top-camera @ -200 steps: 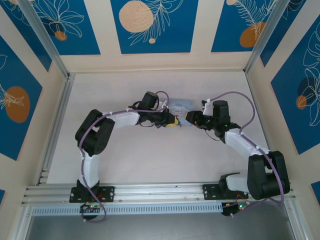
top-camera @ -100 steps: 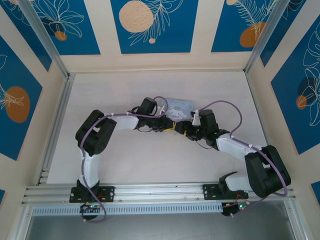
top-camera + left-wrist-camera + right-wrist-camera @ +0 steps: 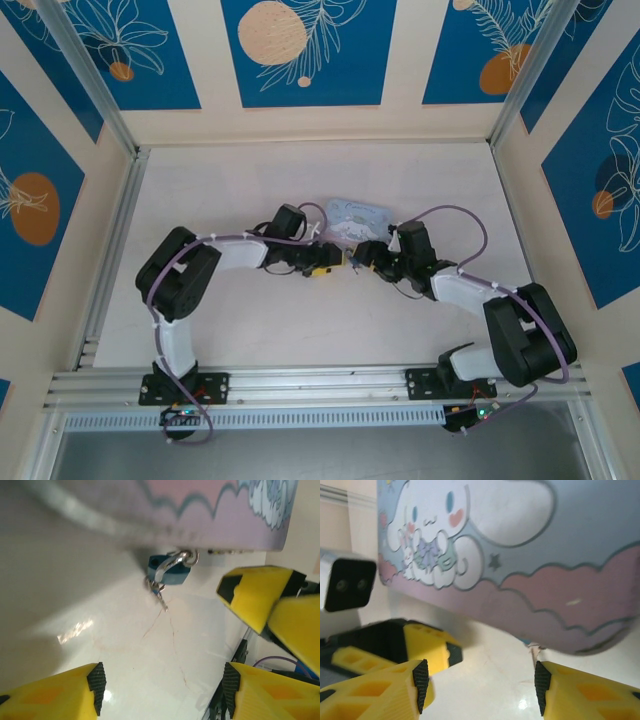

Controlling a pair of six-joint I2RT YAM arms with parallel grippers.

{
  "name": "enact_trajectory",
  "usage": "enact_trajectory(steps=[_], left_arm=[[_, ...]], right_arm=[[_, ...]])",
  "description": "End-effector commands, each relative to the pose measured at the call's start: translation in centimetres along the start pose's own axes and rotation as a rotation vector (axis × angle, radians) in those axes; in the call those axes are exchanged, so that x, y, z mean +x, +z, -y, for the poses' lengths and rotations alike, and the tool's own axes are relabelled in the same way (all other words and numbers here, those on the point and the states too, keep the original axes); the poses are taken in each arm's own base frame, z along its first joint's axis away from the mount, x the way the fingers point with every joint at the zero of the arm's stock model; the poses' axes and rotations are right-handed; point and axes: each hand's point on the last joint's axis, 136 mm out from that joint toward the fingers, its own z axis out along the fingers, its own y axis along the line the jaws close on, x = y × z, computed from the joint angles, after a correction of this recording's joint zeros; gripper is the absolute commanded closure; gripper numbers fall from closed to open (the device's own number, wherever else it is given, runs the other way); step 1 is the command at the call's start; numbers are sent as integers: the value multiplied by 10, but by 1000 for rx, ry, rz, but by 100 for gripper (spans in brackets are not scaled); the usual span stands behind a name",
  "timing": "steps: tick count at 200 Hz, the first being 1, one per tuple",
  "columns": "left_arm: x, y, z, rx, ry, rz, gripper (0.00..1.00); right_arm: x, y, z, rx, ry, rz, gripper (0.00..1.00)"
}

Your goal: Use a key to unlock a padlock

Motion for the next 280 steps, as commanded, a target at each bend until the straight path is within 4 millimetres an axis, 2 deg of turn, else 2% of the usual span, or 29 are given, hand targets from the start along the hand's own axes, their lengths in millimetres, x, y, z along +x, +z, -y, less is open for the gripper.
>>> enact_trajectory(steps=[1, 38, 68, 94, 117, 147, 186, 247, 280], left_arm=[[-2, -18, 4, -27, -2, 39, 33], [-15, -39, 17, -32, 16, 114, 27], [-27, -52, 25, -48, 26, 169, 22], [-42, -63, 26, -82, 33, 227, 21], [-58, -73, 24, -121, 35, 273, 20], [-76, -79, 21, -134, 34, 302, 19], [-92, -79, 20, -130, 29, 307, 18], [-101, -77, 18, -127, 25, 309, 17], [-102, -75, 14, -128, 17, 306, 17]], right_arm=[[-21, 1, -2, -1, 16, 49, 40], [-54, 3, -15, -43, 5, 71, 40], [-82, 10, -33, -79, -6, 73, 40], [-94, 17, -44, -100, -19, 58, 41], [-86, 11, -40, -92, -20, 70, 41], [-64, 7, -16, -46, -13, 85, 43], [-46, 22, 7, 17, -32, 59, 49], [-35, 51, 11, 109, -174, 19, 53], [-34, 59, 15, 137, -198, 13, 55]])
